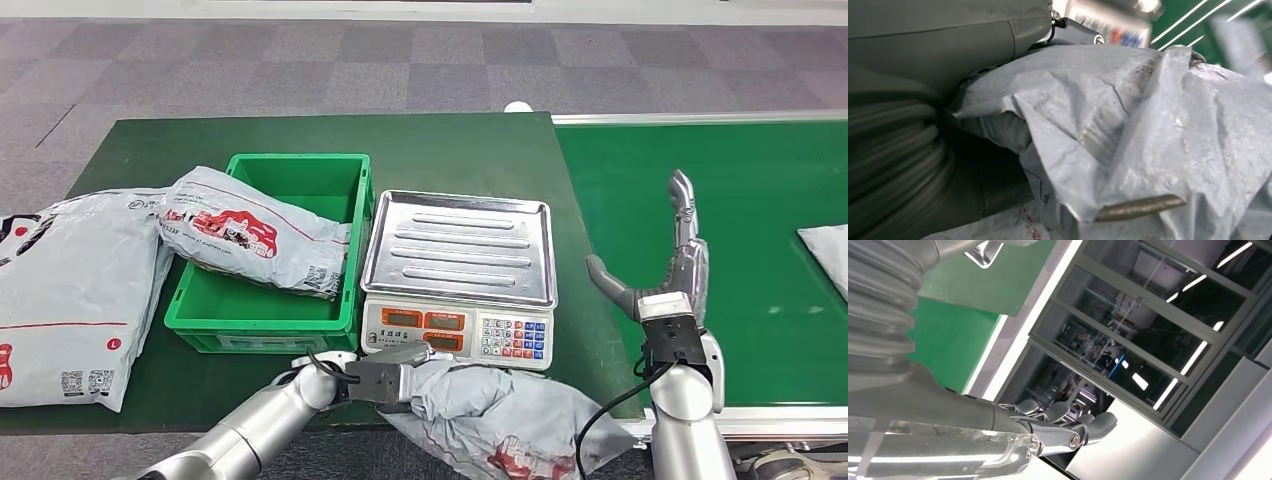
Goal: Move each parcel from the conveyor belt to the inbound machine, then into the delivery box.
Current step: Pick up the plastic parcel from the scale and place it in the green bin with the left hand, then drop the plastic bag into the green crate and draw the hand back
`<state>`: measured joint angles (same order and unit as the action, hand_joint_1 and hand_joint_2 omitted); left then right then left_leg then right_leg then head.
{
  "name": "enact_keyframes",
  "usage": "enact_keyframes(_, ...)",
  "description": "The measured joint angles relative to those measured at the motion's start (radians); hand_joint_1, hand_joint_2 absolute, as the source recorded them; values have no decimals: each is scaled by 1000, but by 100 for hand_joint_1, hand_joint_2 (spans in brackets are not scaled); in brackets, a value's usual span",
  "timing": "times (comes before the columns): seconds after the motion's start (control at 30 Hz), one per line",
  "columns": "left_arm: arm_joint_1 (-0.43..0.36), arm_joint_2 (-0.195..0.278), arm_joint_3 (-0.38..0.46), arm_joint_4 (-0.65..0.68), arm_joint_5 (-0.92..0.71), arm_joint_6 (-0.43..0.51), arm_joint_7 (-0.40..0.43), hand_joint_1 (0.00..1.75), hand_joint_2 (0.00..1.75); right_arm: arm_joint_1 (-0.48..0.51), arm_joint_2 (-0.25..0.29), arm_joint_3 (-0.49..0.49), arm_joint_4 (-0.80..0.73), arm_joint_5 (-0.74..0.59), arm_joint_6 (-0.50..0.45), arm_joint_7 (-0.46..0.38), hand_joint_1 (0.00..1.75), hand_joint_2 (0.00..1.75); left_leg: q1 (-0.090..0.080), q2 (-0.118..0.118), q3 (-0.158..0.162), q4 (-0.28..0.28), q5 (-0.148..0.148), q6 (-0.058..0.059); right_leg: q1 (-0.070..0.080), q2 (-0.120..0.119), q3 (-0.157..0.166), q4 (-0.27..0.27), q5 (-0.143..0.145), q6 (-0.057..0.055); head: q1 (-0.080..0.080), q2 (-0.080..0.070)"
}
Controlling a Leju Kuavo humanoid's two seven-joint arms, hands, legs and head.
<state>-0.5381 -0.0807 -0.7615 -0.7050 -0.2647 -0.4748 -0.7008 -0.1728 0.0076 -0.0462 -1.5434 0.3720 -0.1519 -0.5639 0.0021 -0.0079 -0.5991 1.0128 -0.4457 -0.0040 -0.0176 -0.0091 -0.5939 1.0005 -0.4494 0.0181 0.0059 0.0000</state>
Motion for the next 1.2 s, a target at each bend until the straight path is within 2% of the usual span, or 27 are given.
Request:
enact_keyframes(0.17,31,31,3,-125,127,4,0,175,175,0,0,0,0,-1,-3,0,0,175,0,0,-1,0,0,0,0,0,-1,0,0,0,0,0)
enact_keyframes(0.3,67,41,44,-211,178,2,0,175,175,0,0,1,0,-4,-7,0,0,175,0,0,-2,0,0,0,0,0,-3,0,0,0,0,0)
enact_keyframes(0.47,110,37,162,-316,234,35,0,175,175,0,0,2,0,-9,-12,-1,0,175,0,0,-3,0,0,0,0,0,-4,0,0,0,0,0)
enact_keyframes(0.63,148,0,336,-434,257,109,-1,175,175,1,0,3,2,-15,-17,-2,0,175,0,1,-4,0,0,0,0,1,-5,0,0,0,0,0)
enact_keyframes(0.7,155,-10,384,-482,228,193,-1,175,175,1,0,3,2,-16,-21,-3,0,175,0,1,-4,0,0,0,0,1,-5,0,0,0,0,0)
enact_keyframes(0.83,152,-18,454,-550,139,420,-1,175,175,7,0,3,2,-16,-34,-4,0,175,0,1,-4,0,0,0,0,1,-5,0,0,0,0,0)
enact_keyframes(0.93,138,-18,494,-565,-1,586,12,175,175,16,0,3,2,-14,-39,-7,0,175,0,1,-4,0,0,0,0,1,-5,0,0,0,0,0)
enact_keyframes(1.1,101,-3,551,-540,-377,942,135,175,175,31,0,3,0,-2,-50,-14,0,175,0,1,-5,0,0,0,0,1,-6,0,0,0,0,0)
enact_keyframes(1.2,85,8,581,-509,-456,1023,173,175,175,34,0,3,0,4,-51,-13,0,175,0,1,-5,0,0,0,0,2,-6,0,0,0,0,0)
